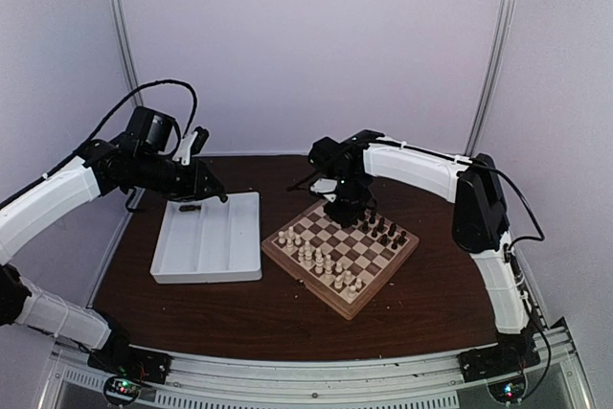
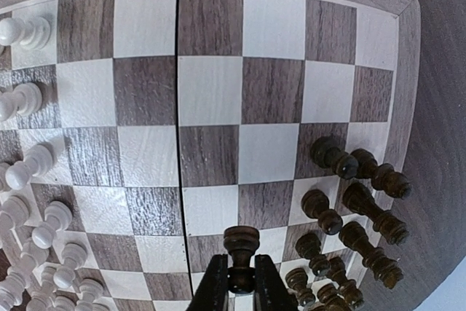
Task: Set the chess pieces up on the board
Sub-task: Place the chess piece on the chessboard.
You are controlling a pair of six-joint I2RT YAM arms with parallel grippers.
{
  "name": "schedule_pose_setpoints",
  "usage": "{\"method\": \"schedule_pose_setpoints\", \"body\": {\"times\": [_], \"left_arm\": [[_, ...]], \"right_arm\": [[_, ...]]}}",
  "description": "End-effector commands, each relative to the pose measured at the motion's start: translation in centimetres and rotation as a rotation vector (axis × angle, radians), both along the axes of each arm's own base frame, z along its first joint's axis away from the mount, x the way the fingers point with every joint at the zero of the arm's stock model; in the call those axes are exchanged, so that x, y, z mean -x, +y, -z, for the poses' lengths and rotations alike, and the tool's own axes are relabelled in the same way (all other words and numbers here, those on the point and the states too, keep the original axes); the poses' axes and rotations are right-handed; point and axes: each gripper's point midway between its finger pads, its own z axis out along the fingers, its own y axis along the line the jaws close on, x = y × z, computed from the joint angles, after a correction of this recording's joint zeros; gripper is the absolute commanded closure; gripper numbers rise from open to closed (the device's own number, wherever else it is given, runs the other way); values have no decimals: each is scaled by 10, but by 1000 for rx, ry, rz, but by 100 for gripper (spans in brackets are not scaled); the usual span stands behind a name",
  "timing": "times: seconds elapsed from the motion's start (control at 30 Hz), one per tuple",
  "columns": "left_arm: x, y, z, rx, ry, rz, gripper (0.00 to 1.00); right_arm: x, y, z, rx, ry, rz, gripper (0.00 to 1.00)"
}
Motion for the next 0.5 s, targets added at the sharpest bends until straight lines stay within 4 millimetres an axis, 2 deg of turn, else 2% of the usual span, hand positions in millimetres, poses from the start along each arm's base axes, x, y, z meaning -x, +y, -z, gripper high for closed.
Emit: {"method": "schedule_pose_setpoints", "body": {"times": [0.0, 0.47], "left_arm": [[-8, -7, -10, 27, -29, 23, 97], [-9, -10, -10, 42, -21, 31, 97]], "right_arm": [[-5, -6, 0, 36, -3, -9, 95], [0, 0, 17, 24, 46, -22, 90]]}}
